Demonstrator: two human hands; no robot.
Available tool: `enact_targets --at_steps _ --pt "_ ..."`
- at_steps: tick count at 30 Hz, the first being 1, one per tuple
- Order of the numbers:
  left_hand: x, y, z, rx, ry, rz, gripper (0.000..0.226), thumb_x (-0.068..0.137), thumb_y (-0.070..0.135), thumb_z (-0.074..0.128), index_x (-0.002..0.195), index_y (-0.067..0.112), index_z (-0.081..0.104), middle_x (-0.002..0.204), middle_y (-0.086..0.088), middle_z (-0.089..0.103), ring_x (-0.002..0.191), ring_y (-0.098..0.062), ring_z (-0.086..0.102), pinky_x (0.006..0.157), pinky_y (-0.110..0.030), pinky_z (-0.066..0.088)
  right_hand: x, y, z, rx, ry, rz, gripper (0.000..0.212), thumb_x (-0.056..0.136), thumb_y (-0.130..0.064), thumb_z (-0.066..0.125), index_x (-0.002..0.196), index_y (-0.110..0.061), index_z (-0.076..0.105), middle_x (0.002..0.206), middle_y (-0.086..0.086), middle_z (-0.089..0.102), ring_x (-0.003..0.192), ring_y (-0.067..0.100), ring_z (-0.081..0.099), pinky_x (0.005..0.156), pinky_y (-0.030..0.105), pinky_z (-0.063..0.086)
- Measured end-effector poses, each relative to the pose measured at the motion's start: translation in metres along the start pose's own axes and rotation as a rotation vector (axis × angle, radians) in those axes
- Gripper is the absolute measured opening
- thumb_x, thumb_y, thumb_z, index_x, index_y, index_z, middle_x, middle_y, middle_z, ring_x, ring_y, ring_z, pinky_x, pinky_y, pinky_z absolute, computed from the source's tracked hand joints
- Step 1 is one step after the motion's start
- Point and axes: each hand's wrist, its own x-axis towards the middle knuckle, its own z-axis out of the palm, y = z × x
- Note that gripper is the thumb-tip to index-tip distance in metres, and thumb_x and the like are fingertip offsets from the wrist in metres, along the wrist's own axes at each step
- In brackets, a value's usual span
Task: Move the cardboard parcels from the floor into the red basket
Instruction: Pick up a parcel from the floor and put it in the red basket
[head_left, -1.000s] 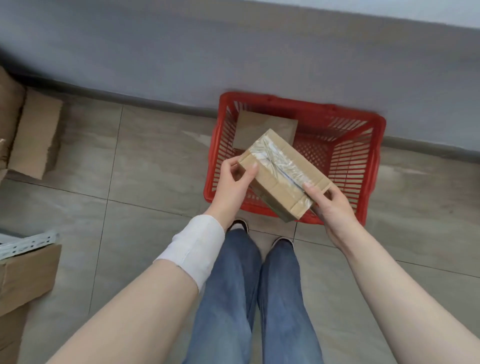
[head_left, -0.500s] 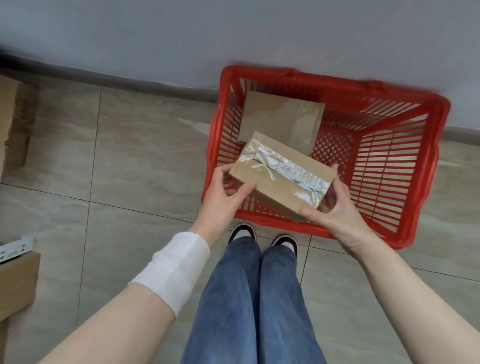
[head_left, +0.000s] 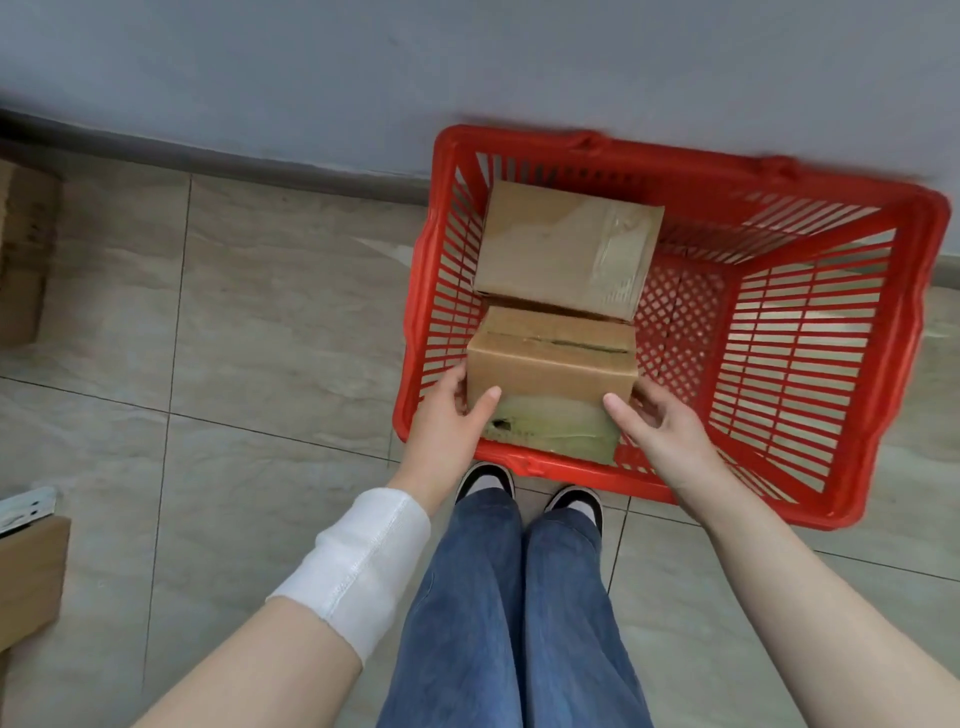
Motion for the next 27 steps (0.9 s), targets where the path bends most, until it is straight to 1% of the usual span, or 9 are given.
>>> enact_targets --at_steps 2,3,6,9,12,16,20,25,27 --pt "0.011 -0.003 0.004 0.064 -0.052 -0.018 0.045 0.093 0.023 0.054 0.137 0.017 0.045 0.126 0.005 0.058 0.115 -0.01 0.056 0.099 -0.026 0.044 0.01 0.007 0.004 -0.063 0.029 -0.001 0.055 0.088 -0.032 0.057 0.137 -0.012 0.044 0.138 0.002 0.052 0.127 0.016 0.049 0.108 0.029 0.037" --pt "0.017 -0.005 0.007 0.105 -0.073 -0.021 0.047 0.093 0.024 0.053 0.138 0.016 0.043 0.127 0.005 0.058 0.117 -0.012 0.056 0.101 -0.027 0.044 0.017 0.011 0.005 -0.089 0.049 0.002 0.053 0.089 -0.033 0.055 0.136 -0.012 0.046 0.137 0.002 0.053 0.126 0.016 0.049 0.108 0.029 0.037" --pt "0.036 -0.013 0.013 0.197 -0.133 -0.055 0.055 0.093 0.03 0.049 0.143 0.013 0.036 0.139 -0.005 0.053 0.128 -0.021 0.051 0.109 -0.04 0.04 0.033 0.023 0.011 -0.146 0.102 0.039 0.053 0.091 -0.038 0.05 0.134 -0.009 0.048 0.135 0.004 0.055 0.125 0.017 0.05 0.109 0.031 0.036" --pt "0.058 -0.017 0.021 0.293 -0.188 -0.106 0.057 0.094 0.033 0.044 0.145 0.011 0.032 0.145 -0.01 0.047 0.134 -0.025 0.044 0.112 -0.043 0.036 0.053 0.036 0.016 -0.144 0.158 0.086 0.052 0.091 -0.038 0.05 0.133 -0.006 0.05 0.134 0.008 0.056 0.126 0.023 0.05 0.109 0.037 0.037" --pt "0.083 -0.017 0.031 0.318 -0.195 -0.144 0.048 0.097 0.026 0.042 0.142 0.008 0.036 0.14 -0.011 0.051 0.128 -0.027 0.049 0.107 -0.036 0.04 0.079 0.046 0.022 -0.111 0.154 0.136 0.05 0.092 -0.03 0.051 0.134 -0.004 0.047 0.135 0.008 0.055 0.125 0.022 0.051 0.108 0.033 0.037" --pt "0.118 -0.028 0.046 0.337 -0.191 -0.193 0.046 0.099 0.023 0.04 0.14 0.006 0.036 0.14 -0.012 0.049 0.129 -0.028 0.048 0.102 -0.033 0.039 0.113 0.06 0.027 -0.122 0.13 0.181 0.049 0.092 -0.027 0.052 0.134 -0.003 0.046 0.135 0.012 0.054 0.125 0.026 0.051 0.109 0.04 0.038" --pt "0.136 -0.042 0.052 0.364 -0.17 -0.219 0.048 0.098 0.024 0.042 0.141 0.004 0.035 0.14 -0.013 0.049 0.128 -0.027 0.048 0.098 -0.031 0.039 0.137 0.069 0.031 -0.181 0.117 0.213 0.049 0.092 -0.027 0.051 0.133 -0.001 0.046 0.134 0.015 0.055 0.125 0.029 0.051 0.108 0.041 0.038" --pt "0.146 -0.045 0.053 0.392 -0.142 -0.21 0.051 0.098 0.025 0.042 0.143 0.004 0.032 0.142 -0.014 0.047 0.13 -0.029 0.047 0.104 -0.035 0.039 0.154 0.073 0.032 -0.199 0.106 0.24 0.05 0.092 -0.026 0.05 0.135 -0.001 0.042 0.134 0.017 0.054 0.125 0.033 0.05 0.107 0.044 0.039" --pt "0.149 -0.045 0.054 0.384 -0.145 -0.227 0.053 0.097 0.025 0.043 0.144 0.004 0.031 0.143 -0.014 0.046 0.13 -0.029 0.046 0.104 -0.035 0.039 0.159 0.076 0.03 -0.212 0.098 0.243 0.053 0.091 -0.029 0.051 0.136 -0.002 0.041 0.135 0.018 0.053 0.125 0.033 0.05 0.107 0.045 0.039"
